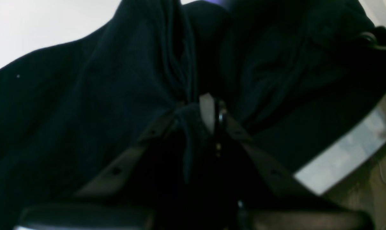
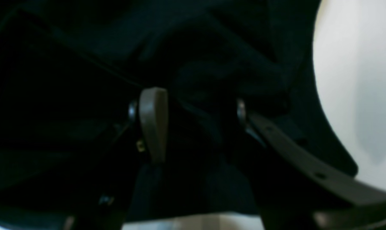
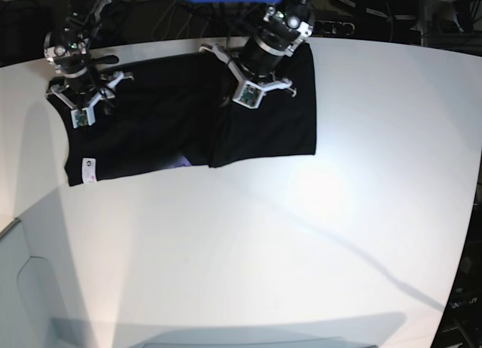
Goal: Fold the T-shirt properly
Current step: 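Carry the held band end with the left gripper toward the right gripper, then open the left gripper and lift it off the folded band, then lift the band end with the right gripper and fold it over the middle, then press and adjust the folded layer with the right gripper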
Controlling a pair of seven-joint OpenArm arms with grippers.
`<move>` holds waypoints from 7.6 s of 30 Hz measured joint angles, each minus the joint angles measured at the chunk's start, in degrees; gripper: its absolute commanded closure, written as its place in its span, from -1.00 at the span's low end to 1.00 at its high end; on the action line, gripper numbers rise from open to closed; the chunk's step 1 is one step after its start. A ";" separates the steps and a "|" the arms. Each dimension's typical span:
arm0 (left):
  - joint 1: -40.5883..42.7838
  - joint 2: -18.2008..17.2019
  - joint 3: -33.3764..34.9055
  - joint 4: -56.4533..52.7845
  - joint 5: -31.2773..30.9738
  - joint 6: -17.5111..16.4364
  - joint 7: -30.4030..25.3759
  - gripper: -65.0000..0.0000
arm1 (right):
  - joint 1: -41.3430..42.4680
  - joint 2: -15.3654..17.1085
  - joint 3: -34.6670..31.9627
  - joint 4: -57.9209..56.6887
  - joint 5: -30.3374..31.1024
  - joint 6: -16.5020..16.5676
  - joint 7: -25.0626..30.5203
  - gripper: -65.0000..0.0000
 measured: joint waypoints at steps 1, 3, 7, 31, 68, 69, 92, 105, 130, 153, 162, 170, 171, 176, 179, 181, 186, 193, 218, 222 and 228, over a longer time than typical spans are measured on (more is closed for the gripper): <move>-0.28 -0.37 0.66 0.00 0.00 -0.02 0.28 0.99 | 0.00 0.00 0.00 0.00 -0.02 0.00 0.00 0.16; -1.05 -0.96 1.62 0.00 -0.02 -0.04 0.31 1.00 | 0.00 0.00 0.00 0.00 -0.02 0.00 0.00 0.16; -1.97 -1.60 2.36 0.00 0.00 0.00 -0.04 0.99 | 0.00 0.00 0.00 0.00 0.00 0.00 0.00 0.16; -2.78 -1.57 1.88 7.85 -0.48 -0.04 6.78 -0.09 | 0.00 0.00 0.00 0.00 -0.02 0.00 0.00 0.16; 0.04 -11.54 -4.46 -3.96 -18.53 -0.59 5.49 -0.08 | 0.90 -2.27 0.20 7.67 -1.07 0.07 -2.19 0.16; 0.02 -11.56 -4.46 -3.91 -18.53 -0.59 5.51 -0.08 | 0.92 -2.23 0.04 8.72 -0.83 0.07 -1.97 0.16; 0.02 -11.58 -4.39 -3.80 -18.53 -0.59 5.51 -0.09 | 11.61 2.91 8.70 -7.82 -0.55 0.07 -1.22 -0.35; 0.02 -11.54 -4.46 -3.80 -18.53 -0.59 5.51 -0.09 | 13.20 7.13 8.70 -15.15 2.01 -0.13 2.23 -0.34; 1.55 -10.78 -18.45 6.73 -18.53 0.00 6.82 -0.09 | 13.29 6.95 8.31 -14.62 0.90 1.01 1.40 1.00; -5.49 -5.20 -26.64 -7.17 -18.56 -0.55 6.97 -0.09 | 1.22 -4.00 -6.47 15.26 -1.62 1.11 -1.57 1.00; -5.81 -5.22 -26.56 -7.89 -18.75 -0.55 6.34 -0.09 | -3.61 -4.09 -25.83 15.32 -1.90 1.09 -1.55 1.00; -5.81 -5.20 -26.56 -7.91 -18.53 -0.55 6.27 -0.09 | -3.82 -3.74 -43.06 13.51 -1.68 1.03 -1.49 1.00; -5.81 -5.20 -26.56 -7.91 -18.56 -0.52 6.32 -0.09 | -3.19 -3.04 -45.00 13.03 -1.68 1.07 -2.19 1.00; -6.80 -5.18 -26.88 -7.15 -18.78 -0.55 10.54 -0.09 | 0.02 -0.11 -54.07 8.59 -1.62 0.94 -2.25 1.00; -8.00 -5.22 -26.95 -7.17 -18.51 -0.55 12.37 -0.09 | 1.62 0.00 -56.98 5.25 -1.70 0.92 -2.58 1.00; -7.98 -5.20 -26.99 -7.17 -18.75 -0.55 12.35 -0.09 | 3.04 -0.15 -57.75 3.72 -1.73 0.92 -2.40 1.00; -7.37 -5.20 -27.21 -5.14 -18.29 -0.15 14.47 -0.09 | 5.27 -1.49 -57.44 -0.22 -1.49 0.90 -2.05 1.00; -6.12 -3.87 -33.20 0.28 -18.51 -0.42 14.47 -0.10 | 6.01 -1.22 -57.22 -0.46 -1.53 0.92 -2.08 1.00; -7.74 -3.32 -53.88 1.42 -18.58 -0.66 14.51 -0.10 | 5.05 -1.55 -54.66 14.34 -1.03 0.90 -1.09 -0.30; -7.85 -3.32 -53.86 1.42 -18.58 -0.66 14.51 -0.10 | 3.26 1.20 -50.23 14.53 -1.29 0.90 -1.64 -0.30; -7.85 -3.39 -53.81 1.42 -18.73 -0.66 14.49 -0.10 | -1.20 3.69 -51.08 13.92 -1.36 0.92 -1.84 -0.30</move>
